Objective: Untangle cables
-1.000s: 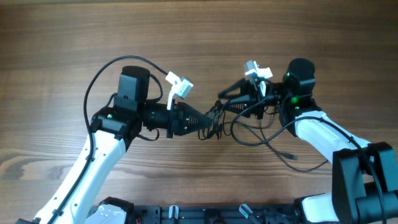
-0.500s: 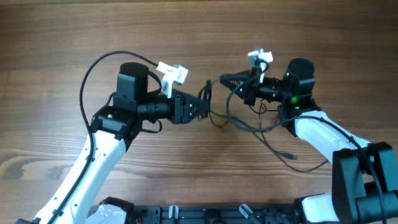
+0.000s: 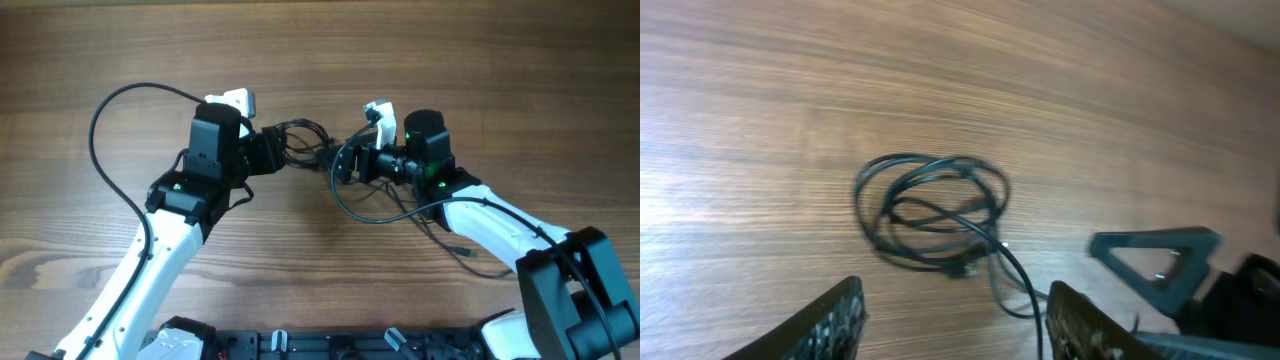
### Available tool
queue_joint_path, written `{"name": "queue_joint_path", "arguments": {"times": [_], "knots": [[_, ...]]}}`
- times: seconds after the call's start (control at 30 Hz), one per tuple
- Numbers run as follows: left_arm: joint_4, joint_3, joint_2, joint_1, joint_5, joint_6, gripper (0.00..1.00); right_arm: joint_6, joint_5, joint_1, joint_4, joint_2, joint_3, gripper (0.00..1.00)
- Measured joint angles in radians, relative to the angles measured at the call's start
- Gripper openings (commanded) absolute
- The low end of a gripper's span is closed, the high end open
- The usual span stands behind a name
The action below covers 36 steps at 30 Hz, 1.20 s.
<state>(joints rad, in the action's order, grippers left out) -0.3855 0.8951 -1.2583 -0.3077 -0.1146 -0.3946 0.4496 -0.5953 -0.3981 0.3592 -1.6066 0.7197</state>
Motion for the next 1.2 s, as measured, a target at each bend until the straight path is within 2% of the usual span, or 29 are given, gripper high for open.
{"name": "queue_joint_path", "arguments": {"times": [0.17,0.23,0.27,0.33,0.37,0.47,0.53,0.67,0.77,0.9,1.0,1.2], "knots": [[-0.026,0.0,-0.001,0.0,0.057,-0.026,0.55,0.069,0.16,0.045,-0.042,0.02,0.0,1.0],[-0.023,0.0,-0.008,0.0,0.065,-0.034,0.56,0.09,0.188,0.079,-0.074,0.064,0.0,1.0],[-0.016,0.0,-0.018,0.0,0.066,-0.039,0.63,0.092,0.199,0.101,-0.094,0.1,0.0,1.0],[-0.006,0.0,-0.06,0.0,0.066,-0.098,0.93,0.054,0.215,0.136,-0.166,0.188,0.002,1.0],[-0.002,0.0,-0.084,0.0,0.065,-0.13,1.0,0.018,0.223,0.14,-0.214,0.223,0.005,1.0],[0.049,0.0,-0.18,0.0,0.03,-0.276,1.0,-0.075,0.285,0.137,-0.411,0.3,0.008,1.0],[0.168,-0.001,-0.261,0.0,-0.066,-0.357,1.0,-0.106,0.326,0.14,-0.514,0.33,0.007,1.0],[0.341,-0.002,-0.354,-0.011,-0.212,-0.441,1.0,-0.111,0.362,0.153,-0.555,0.402,0.006,1.0],[0.412,-0.001,-0.387,-0.054,-0.251,-0.571,1.0,-0.111,0.369,0.154,-0.559,0.462,0.006,1.0],[0.417,-0.001,-0.441,-0.165,-0.269,-0.758,1.0,-0.099,0.374,0.173,-0.562,0.541,0.006,1.0],[0.458,-0.001,-0.5,-0.264,-0.251,-0.853,1.0,-0.095,0.378,0.217,-0.587,0.629,0.006,1.0],[0.61,-0.002,-0.601,-0.335,-0.146,-0.95,1.0,-0.088,0.38,0.23,-0.734,0.706,0.008,1.0]]}}
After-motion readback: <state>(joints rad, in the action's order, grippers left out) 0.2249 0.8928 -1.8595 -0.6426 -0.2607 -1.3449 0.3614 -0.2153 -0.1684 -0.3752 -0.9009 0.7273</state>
